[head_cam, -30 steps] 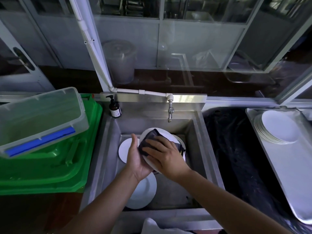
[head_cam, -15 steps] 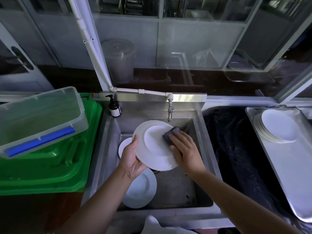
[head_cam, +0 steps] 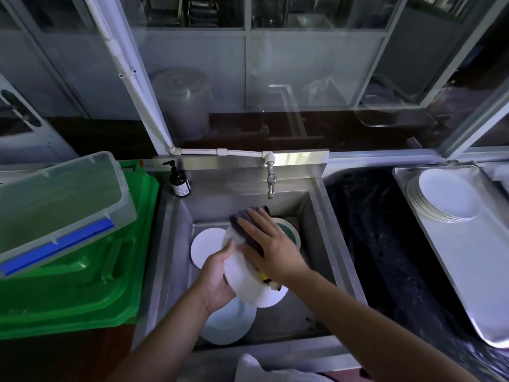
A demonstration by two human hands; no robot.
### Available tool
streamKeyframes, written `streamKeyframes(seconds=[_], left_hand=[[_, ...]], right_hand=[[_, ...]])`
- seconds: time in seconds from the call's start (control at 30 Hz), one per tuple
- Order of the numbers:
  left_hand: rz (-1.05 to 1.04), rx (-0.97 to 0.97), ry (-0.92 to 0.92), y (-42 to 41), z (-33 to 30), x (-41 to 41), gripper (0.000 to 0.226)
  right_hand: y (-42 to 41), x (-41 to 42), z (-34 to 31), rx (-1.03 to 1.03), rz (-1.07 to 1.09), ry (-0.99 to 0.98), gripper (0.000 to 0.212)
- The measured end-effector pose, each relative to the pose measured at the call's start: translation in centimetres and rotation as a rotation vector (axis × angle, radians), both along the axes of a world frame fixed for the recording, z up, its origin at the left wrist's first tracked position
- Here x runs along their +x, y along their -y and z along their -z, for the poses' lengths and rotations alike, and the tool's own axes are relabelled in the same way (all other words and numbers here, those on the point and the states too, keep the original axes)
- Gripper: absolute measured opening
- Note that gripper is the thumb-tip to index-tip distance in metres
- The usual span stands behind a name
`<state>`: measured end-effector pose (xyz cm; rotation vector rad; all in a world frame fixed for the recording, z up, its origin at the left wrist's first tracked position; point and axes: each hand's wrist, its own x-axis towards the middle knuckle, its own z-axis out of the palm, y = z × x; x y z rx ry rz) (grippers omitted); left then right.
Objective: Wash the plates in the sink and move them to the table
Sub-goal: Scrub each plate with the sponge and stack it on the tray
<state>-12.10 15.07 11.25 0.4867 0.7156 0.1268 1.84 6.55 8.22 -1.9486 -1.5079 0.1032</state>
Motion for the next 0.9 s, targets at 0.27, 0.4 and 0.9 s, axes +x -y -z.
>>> streamKeyframes(seconds=[0.27,0.4,0.9], left_hand=[[0.031,0.007,0.044,0.0,0.1,-1.6,0.059],[0.049,0.036,0.024,0.0,-0.6,-0.5,0.05],[-0.229,-0.089,0.171,-1.7,0.7,-0.7,0.062]], right_hand=[[0.3,1.9,-1.3,-0.082,0.503,-0.606,0.043],[-1.5,-1.8,-1.9,0.085,0.357,-0.231,0.044],[0.4,0.1,-1.2,-0.028,0.46,-0.479,0.046]])
